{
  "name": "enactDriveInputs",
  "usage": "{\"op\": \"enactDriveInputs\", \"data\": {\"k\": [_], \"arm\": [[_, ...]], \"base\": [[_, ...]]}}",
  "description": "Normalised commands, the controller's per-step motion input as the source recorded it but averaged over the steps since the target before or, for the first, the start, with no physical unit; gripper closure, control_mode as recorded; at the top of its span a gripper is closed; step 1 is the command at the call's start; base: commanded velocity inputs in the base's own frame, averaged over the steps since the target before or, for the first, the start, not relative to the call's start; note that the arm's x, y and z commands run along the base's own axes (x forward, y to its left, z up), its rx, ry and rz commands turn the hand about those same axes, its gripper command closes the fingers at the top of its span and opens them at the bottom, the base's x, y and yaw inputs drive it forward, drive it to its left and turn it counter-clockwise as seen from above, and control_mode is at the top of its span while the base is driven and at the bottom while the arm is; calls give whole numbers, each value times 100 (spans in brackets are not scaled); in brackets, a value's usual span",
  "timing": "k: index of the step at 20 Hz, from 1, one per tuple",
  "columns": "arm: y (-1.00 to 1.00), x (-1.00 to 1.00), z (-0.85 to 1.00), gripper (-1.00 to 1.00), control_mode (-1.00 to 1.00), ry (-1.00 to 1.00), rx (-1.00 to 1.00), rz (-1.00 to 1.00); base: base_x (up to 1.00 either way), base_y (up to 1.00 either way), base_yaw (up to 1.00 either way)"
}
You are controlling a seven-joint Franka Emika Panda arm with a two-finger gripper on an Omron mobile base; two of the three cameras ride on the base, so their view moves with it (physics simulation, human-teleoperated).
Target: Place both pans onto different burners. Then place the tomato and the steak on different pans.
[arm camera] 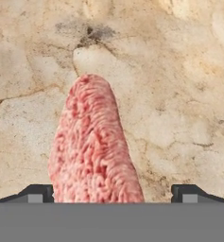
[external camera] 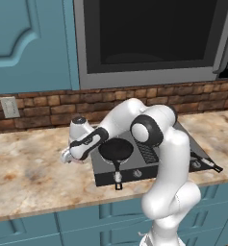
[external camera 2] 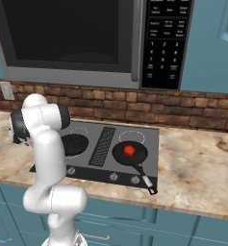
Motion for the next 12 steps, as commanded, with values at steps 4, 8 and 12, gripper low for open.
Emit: {"op": "enactDriveInputs", "data": {"k": [4,8,12], "arm": [[4,5,-9,100,-100,0,0,0],[0,0,0,100,-100,0,0,0],[0,0,0,100,-100,0,0,0]], "base": [[0,0,0],[0,0,0],[0,0,0]]}}
